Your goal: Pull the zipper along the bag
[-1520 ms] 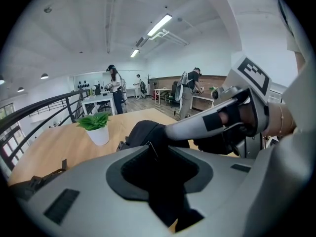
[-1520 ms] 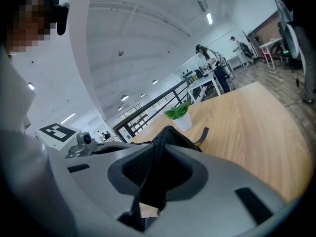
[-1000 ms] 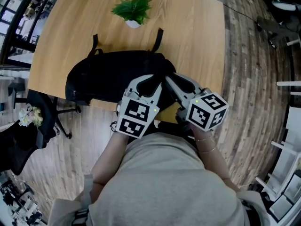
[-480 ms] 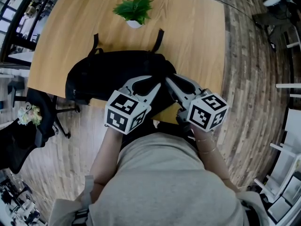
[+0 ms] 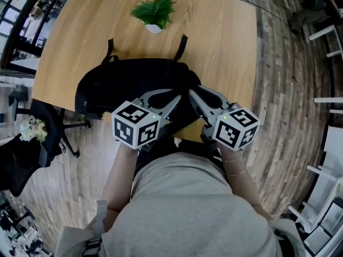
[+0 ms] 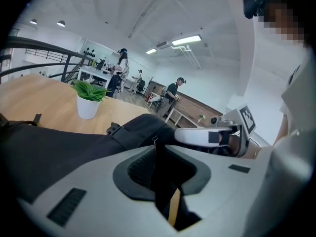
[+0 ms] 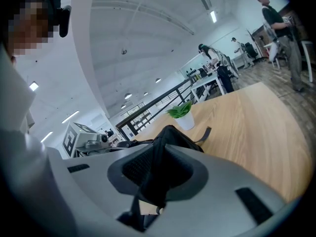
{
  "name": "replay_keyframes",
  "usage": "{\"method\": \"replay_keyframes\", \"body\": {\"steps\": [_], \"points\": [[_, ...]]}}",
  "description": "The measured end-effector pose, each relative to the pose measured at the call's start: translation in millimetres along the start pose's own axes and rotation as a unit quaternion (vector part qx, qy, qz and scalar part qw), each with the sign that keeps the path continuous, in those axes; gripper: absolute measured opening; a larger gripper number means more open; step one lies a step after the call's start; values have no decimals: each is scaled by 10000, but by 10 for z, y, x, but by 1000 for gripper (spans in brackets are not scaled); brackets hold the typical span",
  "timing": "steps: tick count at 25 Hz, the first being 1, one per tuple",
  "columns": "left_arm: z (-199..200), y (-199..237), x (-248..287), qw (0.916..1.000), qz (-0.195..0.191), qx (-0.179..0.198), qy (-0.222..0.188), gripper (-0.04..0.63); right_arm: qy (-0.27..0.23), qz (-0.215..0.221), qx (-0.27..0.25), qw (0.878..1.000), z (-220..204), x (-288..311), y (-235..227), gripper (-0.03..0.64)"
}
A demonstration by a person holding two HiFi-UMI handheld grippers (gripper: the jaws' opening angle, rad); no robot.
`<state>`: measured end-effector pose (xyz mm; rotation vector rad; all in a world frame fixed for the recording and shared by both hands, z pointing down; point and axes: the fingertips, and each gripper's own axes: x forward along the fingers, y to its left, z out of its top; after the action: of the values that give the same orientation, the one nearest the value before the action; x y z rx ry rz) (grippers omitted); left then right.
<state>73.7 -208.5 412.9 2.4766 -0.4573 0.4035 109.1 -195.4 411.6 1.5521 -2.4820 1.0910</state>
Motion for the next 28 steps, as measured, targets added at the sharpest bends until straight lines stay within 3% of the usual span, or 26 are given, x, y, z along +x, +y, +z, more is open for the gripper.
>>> {"method": "replay_keyframes", "body": {"steps": [7, 13, 28], "points": [[12, 12, -11, 9995, -64, -290, -54, 44, 7, 1, -29, 10000, 3, -13, 12, 81], [15, 77, -34, 9997, 261, -11, 17, 23, 25, -15, -82, 10000, -4, -9, 15, 81], [85, 52, -161, 9977, 555, 186, -352, 18, 119, -62, -307, 9994, 8, -19, -16, 78]]}}
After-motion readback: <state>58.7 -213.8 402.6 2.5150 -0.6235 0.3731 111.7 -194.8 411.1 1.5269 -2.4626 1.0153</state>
